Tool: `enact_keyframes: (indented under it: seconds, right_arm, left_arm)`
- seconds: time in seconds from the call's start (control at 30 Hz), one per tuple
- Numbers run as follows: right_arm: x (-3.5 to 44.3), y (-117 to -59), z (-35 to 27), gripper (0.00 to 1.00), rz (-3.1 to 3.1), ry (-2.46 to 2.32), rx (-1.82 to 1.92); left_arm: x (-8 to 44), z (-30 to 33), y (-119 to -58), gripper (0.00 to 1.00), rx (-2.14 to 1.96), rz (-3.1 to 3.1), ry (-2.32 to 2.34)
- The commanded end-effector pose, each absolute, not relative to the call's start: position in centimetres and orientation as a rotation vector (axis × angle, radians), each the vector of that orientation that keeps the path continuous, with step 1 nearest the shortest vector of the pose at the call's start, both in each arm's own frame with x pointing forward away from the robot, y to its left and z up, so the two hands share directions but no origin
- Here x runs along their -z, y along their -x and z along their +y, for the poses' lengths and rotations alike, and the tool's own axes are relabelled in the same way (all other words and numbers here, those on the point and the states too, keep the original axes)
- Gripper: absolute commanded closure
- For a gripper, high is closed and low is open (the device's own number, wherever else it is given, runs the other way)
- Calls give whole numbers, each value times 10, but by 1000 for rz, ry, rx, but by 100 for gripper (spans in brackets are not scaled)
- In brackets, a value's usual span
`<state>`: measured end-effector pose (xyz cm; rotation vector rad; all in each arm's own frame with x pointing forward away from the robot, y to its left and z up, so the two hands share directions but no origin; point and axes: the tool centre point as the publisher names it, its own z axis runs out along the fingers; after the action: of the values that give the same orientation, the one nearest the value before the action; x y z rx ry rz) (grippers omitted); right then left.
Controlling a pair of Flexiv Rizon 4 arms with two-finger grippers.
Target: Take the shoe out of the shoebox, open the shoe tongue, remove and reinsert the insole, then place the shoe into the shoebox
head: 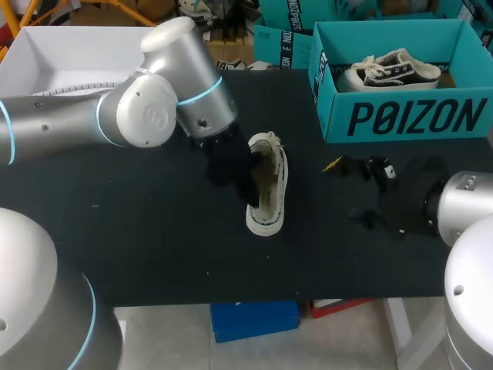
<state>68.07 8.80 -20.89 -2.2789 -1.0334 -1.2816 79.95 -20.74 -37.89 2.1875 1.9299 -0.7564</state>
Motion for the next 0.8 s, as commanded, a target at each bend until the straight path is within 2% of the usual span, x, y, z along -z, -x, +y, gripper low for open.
enact_keyframes:
  seconds: [0.03, 0.27, 0.8]
  right_arm:
    - [213, -675, 81, 0, -1024, 2165, 1193]
    - [213, -675, 81, 0, -1024, 2165, 1193]
    - [213, -675, 81, 0, -1024, 2165, 1193]
  left_arm:
    - [366, -206, -800, 100, 735, 1922, -2217]
    - [364, -205, -798, 100, 684, 1913, -2273]
    - [397, -213, -798, 100, 580, 1905, -2360]
